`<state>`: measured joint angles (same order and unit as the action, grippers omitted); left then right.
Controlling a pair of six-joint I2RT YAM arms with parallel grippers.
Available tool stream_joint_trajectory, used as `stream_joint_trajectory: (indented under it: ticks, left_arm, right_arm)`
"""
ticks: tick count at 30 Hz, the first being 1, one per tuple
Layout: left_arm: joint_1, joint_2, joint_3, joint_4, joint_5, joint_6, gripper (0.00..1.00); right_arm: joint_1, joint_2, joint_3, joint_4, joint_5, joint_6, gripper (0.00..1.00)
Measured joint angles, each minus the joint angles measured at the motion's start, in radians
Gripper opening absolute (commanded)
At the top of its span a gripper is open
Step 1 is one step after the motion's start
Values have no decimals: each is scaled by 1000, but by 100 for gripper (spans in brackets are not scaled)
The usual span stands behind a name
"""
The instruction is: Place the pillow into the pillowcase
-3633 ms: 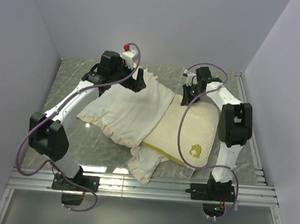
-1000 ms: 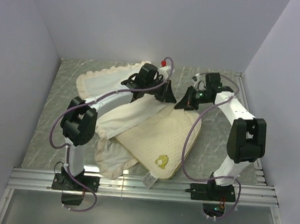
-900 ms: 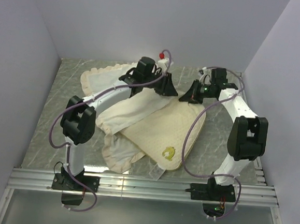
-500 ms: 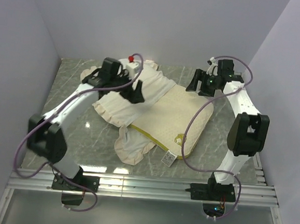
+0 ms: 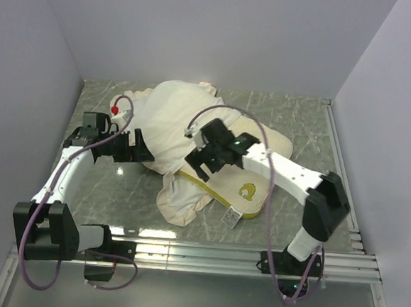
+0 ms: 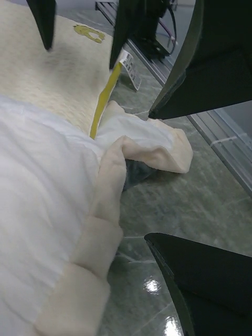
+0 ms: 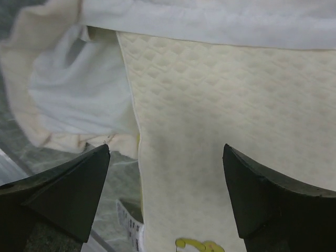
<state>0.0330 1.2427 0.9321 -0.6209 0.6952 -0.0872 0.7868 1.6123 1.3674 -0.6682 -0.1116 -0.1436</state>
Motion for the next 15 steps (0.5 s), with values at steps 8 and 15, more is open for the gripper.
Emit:
stream_joint_trajectory:
  ticks: [8, 15]
  left_arm:
    - [58, -50, -98, 63, 24, -211, 95]
    - [56, -41, -293, 180, 24, -396, 79]
  right_arm:
    - [150, 319, 52, 10, 256, -19, 88]
    - [123, 380, 116, 10, 320, -16, 0]
